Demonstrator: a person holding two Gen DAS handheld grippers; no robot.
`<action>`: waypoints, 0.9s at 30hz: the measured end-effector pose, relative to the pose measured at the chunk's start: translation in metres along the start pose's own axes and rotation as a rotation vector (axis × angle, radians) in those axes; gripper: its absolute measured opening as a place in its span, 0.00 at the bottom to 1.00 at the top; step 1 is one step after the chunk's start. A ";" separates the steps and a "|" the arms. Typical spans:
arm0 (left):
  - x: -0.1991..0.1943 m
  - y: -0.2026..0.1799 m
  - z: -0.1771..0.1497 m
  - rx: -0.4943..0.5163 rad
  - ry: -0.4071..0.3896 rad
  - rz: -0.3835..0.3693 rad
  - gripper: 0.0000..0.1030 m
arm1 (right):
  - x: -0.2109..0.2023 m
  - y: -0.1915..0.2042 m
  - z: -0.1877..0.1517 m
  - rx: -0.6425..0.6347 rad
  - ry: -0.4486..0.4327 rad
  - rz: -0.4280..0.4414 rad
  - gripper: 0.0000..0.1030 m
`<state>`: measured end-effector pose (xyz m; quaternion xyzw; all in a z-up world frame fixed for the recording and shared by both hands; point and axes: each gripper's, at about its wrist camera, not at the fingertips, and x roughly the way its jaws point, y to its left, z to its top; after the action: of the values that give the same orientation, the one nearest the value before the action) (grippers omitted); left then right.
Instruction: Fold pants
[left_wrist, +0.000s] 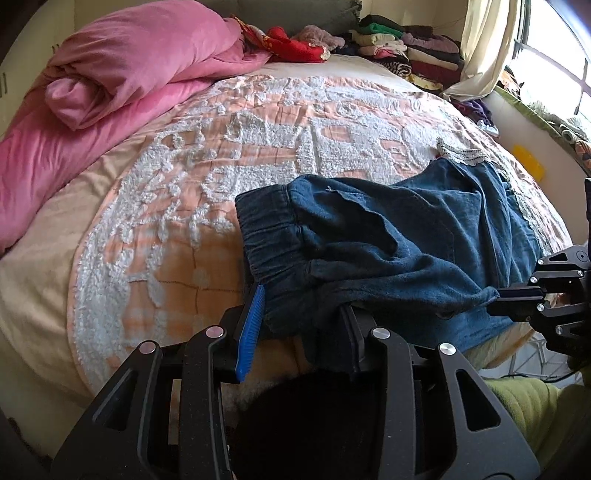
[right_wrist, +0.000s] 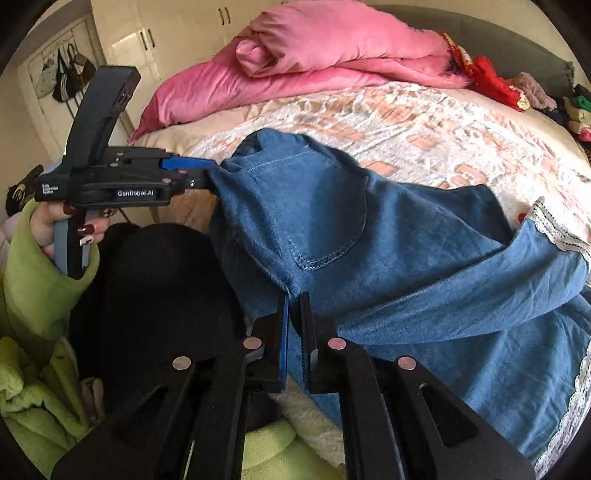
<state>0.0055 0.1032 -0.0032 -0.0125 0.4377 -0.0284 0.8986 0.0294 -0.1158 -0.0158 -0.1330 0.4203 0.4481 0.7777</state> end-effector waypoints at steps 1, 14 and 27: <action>0.000 0.001 -0.002 -0.007 0.004 0.004 0.33 | 0.002 0.002 -0.001 -0.008 0.013 -0.001 0.05; -0.042 0.005 -0.010 -0.054 -0.070 0.000 0.43 | 0.016 0.003 -0.001 -0.007 0.068 0.014 0.08; 0.009 -0.042 0.025 0.046 0.018 0.025 0.43 | -0.021 0.006 -0.003 -0.025 -0.025 0.004 0.36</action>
<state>0.0288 0.0604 0.0069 0.0139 0.4453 -0.0276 0.8949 0.0180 -0.1262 -0.0002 -0.1364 0.4050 0.4566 0.7804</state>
